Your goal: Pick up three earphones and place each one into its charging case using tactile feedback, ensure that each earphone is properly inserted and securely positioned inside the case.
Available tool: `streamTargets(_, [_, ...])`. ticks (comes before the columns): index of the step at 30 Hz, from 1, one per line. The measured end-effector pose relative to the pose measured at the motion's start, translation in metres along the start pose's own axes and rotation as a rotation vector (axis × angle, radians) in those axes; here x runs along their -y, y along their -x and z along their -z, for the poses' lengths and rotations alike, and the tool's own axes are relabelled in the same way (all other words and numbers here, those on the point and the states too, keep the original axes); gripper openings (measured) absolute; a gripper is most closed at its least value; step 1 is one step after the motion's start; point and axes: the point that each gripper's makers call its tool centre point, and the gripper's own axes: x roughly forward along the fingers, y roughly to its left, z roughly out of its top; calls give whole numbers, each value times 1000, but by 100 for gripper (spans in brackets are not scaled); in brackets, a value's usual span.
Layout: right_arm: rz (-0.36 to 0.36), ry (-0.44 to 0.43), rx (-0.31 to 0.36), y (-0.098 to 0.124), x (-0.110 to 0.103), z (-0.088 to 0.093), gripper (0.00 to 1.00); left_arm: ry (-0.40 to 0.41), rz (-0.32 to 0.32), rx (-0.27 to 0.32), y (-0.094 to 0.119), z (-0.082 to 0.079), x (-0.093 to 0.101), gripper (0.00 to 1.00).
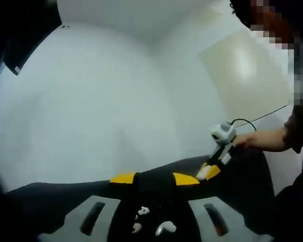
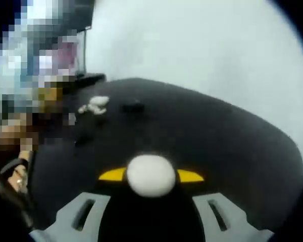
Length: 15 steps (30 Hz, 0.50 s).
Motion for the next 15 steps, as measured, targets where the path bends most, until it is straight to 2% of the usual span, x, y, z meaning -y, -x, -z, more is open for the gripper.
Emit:
streamTargets(1, [5, 1, -2, 3, -3, 6, 38, 4, -3, 6, 0, -1, -1, 23])
streamTargets(3, [37, -33, 39, 12, -4, 9, 38, 10, -9, 12, 0, -2, -3, 23])
streamTargets(6, [40, -33, 24, 23, -9, 15, 38, 4, -14, 8, 0, -1, -3, 23])
streamTargets(8, [22, -1, -12, 28, -15, 22, 38, -6, -14, -4, -2, 2, -2, 23])
streamTargets(9, [20, 6, -8, 32, -20, 22, 38, -10, -16, -11, -2, 3, -2, 23])
streamTargets(12, [-17, 47, -40, 41, -39, 25, 35, -15, -16, -18, -3, 5, -2, 23])
streamTargets(13, [-53, 64, -50, 41, -48, 26, 34, -14, -18, -18, -3, 5, -2, 23])
streamTargets(15, [-136, 86, -20, 41, -69, 22, 33, -13, -20, -14, -2, 4, -2, 23])
